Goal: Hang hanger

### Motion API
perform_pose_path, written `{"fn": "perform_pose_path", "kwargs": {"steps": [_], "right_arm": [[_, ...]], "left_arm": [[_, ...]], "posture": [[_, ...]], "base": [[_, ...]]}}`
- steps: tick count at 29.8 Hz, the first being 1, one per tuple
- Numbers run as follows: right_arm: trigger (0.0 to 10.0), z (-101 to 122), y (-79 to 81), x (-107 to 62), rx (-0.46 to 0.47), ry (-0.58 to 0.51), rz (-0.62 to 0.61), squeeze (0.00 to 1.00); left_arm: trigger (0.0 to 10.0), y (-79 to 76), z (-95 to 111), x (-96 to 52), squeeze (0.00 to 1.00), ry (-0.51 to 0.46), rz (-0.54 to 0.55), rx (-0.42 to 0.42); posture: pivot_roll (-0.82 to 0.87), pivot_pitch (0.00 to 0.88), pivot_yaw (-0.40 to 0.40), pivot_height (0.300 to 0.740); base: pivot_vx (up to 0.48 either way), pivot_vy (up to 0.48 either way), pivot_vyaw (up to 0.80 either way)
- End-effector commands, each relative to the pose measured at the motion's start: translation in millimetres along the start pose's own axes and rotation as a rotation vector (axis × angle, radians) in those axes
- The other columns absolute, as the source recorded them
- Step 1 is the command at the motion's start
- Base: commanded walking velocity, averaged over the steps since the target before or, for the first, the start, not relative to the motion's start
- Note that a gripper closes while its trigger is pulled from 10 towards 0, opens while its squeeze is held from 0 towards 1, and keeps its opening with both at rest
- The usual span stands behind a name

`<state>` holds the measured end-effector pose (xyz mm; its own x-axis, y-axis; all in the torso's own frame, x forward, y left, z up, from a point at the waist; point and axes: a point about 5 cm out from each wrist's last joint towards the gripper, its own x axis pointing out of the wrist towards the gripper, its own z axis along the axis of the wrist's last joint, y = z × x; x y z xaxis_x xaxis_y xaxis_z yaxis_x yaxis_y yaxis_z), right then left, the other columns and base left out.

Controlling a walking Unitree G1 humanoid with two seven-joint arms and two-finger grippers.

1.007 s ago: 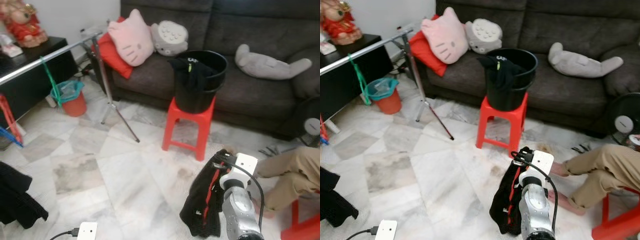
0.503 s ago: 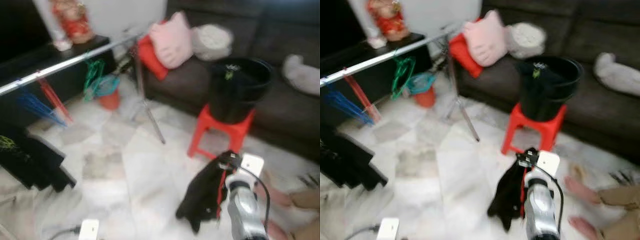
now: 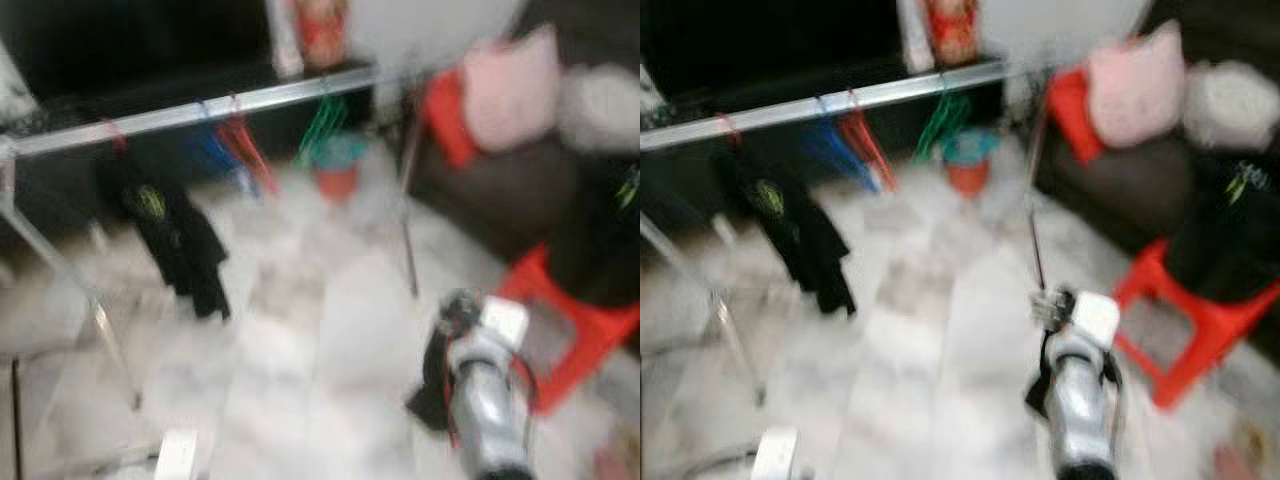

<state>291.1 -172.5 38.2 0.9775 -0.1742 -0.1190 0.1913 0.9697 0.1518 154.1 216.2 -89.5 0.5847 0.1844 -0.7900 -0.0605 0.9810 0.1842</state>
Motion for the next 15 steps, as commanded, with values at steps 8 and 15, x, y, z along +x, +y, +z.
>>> {"fn": "perform_pose_path", "kwargs": {"steps": [8, 15], "right_arm": [[10.0, 6.9, -8.4, 3.4, -0.025, -0.025, -0.019, 0.0], [10.0, 6.6, -7.3, 4.3, -0.017, -0.019, -0.015, 0.0]], "left_arm": [[10.0, -3.0, 0.8, 0.4, 0.0, 0.005, -0.015, 0.023], [10.0, -3.0, 1.9, 0.8, 0.0, 0.005, -0.02, 0.037]], "posture": [[-0.03, 0.0, 0.03, 0.74], [-0.03, 0.0, 0.03, 0.74]], "base": [[0.0, 0.0, 0.8], [0.0, 0.0, 0.8]]}}
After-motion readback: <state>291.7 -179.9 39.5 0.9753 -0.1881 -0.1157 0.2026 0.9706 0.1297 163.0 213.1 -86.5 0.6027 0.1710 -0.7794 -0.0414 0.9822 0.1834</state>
